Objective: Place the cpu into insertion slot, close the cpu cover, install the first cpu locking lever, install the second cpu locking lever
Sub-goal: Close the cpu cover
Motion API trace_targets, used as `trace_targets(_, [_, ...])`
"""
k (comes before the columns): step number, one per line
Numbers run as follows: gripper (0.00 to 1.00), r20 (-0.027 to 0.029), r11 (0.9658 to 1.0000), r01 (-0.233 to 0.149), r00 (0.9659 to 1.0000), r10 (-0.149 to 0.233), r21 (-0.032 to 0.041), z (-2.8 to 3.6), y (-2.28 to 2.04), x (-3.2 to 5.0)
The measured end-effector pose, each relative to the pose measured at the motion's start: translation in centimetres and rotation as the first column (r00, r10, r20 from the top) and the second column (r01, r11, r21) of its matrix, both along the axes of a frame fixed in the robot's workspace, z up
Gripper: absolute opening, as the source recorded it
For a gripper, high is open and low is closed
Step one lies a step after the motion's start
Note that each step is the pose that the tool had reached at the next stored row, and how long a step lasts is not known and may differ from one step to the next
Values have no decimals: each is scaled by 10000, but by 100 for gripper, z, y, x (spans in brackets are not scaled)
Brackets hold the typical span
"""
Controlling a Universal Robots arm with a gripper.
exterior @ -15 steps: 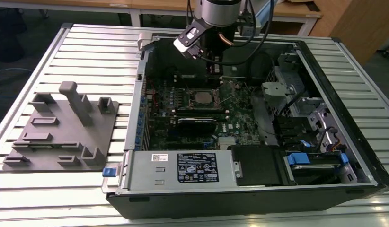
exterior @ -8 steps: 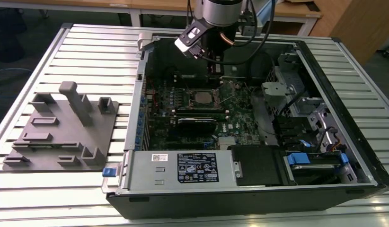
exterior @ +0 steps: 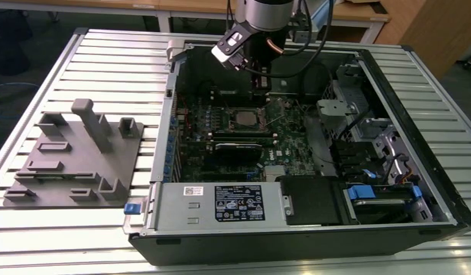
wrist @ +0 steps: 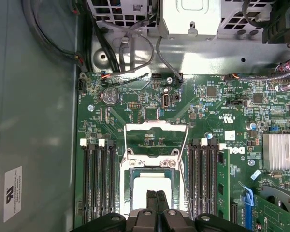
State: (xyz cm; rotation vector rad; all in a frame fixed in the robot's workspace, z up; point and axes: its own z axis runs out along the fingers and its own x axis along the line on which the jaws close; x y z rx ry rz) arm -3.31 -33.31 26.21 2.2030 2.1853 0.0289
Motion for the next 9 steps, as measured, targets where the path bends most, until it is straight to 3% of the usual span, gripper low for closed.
trace_targets(9, [11,0,10000,1,10000,-1,-1,0,2,66])
